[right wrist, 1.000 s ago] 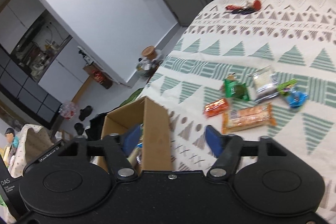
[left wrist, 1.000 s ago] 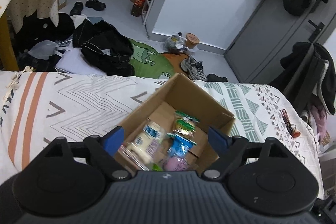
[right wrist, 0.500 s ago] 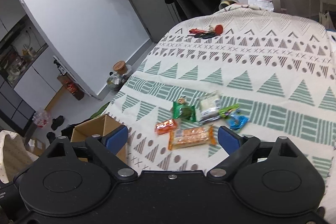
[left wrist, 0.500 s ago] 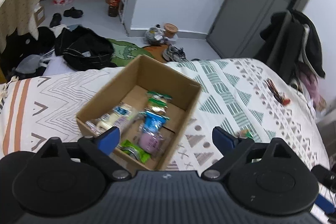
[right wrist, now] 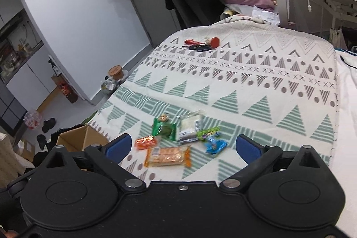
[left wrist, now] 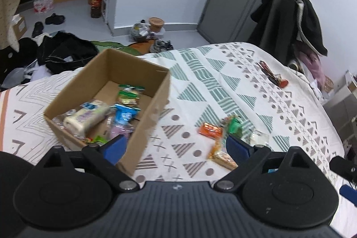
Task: Organize snacks
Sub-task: 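Move both open tools back over the remaining snacks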
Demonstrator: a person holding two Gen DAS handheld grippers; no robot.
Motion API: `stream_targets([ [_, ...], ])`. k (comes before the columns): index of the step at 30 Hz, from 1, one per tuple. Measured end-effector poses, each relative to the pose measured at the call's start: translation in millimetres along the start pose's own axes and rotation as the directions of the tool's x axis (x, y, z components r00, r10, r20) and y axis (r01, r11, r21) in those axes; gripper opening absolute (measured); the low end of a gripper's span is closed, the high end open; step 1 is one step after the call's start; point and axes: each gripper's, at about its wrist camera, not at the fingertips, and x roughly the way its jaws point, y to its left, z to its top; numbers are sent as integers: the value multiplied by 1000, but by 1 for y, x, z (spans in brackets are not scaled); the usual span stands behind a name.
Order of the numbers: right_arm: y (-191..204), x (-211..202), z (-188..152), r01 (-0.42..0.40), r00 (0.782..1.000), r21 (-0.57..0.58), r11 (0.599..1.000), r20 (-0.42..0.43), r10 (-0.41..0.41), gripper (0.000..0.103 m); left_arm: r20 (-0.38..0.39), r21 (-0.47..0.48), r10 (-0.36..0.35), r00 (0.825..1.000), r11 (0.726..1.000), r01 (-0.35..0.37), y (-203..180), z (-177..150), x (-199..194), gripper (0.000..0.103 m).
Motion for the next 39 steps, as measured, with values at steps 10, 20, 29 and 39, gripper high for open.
stream_targets([
  [10,-36,23,13,-26,999,55,998,-40,28,101,-33,52,-24,999,998,26,-35,-10,27,95],
  [20,-53,59,20,-14,994,95,995,-103,24,98,-97,16,-55,994,998,56,-56,-17,70,95],
  [29,-60,85,21,18,989,135,991,-148,2,95,-152,-37,-50,987,998,45,-76,-34,104,92],
  [39,-78,103,15,62,982,190,980,-187,-26,93,-216,-62,-56,975,997,44,-92,-51,138,86],
])
